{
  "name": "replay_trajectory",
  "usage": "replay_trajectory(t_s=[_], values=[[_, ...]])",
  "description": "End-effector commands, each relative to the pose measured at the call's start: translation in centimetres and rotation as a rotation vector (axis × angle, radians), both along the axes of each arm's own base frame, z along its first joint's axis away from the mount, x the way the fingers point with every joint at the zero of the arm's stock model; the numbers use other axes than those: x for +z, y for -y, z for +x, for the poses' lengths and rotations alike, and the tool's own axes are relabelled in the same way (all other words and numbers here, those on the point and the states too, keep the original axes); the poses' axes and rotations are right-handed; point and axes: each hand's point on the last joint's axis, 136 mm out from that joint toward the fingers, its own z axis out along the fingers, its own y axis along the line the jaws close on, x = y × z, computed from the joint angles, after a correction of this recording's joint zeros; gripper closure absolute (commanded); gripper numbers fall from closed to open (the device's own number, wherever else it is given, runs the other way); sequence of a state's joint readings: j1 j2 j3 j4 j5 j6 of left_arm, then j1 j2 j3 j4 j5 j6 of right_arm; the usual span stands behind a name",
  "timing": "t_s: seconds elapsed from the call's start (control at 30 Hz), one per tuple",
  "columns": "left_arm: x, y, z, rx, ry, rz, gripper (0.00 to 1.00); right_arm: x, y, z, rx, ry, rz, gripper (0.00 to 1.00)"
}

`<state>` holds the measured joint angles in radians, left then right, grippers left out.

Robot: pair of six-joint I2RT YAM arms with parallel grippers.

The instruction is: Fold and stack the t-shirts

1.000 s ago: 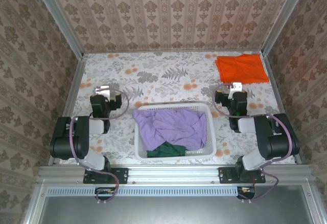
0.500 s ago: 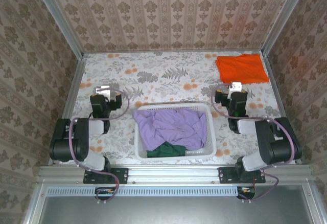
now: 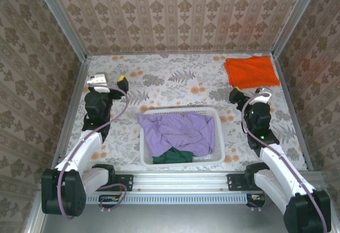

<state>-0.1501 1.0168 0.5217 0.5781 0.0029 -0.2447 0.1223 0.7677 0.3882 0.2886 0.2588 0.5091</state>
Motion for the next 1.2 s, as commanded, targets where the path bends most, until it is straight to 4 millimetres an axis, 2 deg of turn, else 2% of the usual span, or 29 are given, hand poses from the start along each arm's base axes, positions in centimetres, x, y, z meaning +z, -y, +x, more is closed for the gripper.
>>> replay_trajectory(t_s=[0.0, 0.07, 0.13, 0.23, 0.33, 0.37, 0.4, 0.5, 0.6, 0.77, 0.87, 1.0, 1.1, 1.17], values=[[-0.6, 1.5, -1.5, -0.106, 0.005, -0.24, 0.0, -4.0, 0.9, -2.4, -0.083, -0.126, 0.205, 0.0], [0.1, 3.4, -1.8, -0.216, 0.038, -0.273, 0.0, -4.4, 0.5, -2.9, -0.064, -0.179, 0.22, 0.0], [0.7, 6.5, -1.4, -0.338, -0.003, -0.266, 0.0, -5.5, -0.1, -3.4, -0.047, -0.265, 0.241, 0.0], [-0.2, 13.1, -1.6, -0.496, -0.139, -0.147, 0.0, -7.6, -1.1, -4.6, -0.009, -0.471, 0.233, 0.05], [-1.7, 19.4, -3.5, -0.589, -0.286, 0.04, 0.04, -9.4, -2.8, -5.8, 0.087, -0.672, 0.205, 0.08], [-1.6, 21.2, -4.3, -0.613, -0.317, 0.102, 0.04, -10.2, -3.3, -6.4, 0.112, -0.745, 0.205, 0.09], [-1.7, 22.6, -5.1, -0.636, -0.344, 0.155, 0.05, -10.7, -3.8, -6.8, 0.142, -0.791, 0.204, 0.12], [-3.7, 26.0, -7.7, -0.698, -0.501, 0.323, 0.1, -11.7, -5.6, -8.0, 0.234, -0.891, 0.217, 0.21], [-7.1, 27.9, -10.9, -0.742, -0.674, 0.505, 0.12, -11.8, -6.9, -8.8, 0.306, -0.913, 0.216, 0.29], [-12.4, 27.7, -15.0, -0.77, -0.879, 0.721, 0.14, -11.4, -7.8, -9.8, 0.357, -0.908, 0.207, 0.37], [-14.3, 27.4, -15.3, -0.76, -0.928, 0.74, 0.14, -11.3, -8.6, -10.2, 0.395, -0.912, 0.223, 0.44], [-16.4, 28.1, -15.9, -0.802, -0.994, 0.758, 0.07, -11.3, -9.6, -10.5, 0.435, -0.926, 0.221, 0.46], [-18.1, 28.7, -16.1, -0.831, -1.039, 0.79, 0.12, -11.4, -10.3, -10.6, 0.464, -0.939, 0.203, 0.47], [-19.2, 29.1, -16.1, -0.839, -1.071, 0.804, 0.22, -11.6, -10.5, -10.8, 0.475, -0.956, 0.185, 0.48]])
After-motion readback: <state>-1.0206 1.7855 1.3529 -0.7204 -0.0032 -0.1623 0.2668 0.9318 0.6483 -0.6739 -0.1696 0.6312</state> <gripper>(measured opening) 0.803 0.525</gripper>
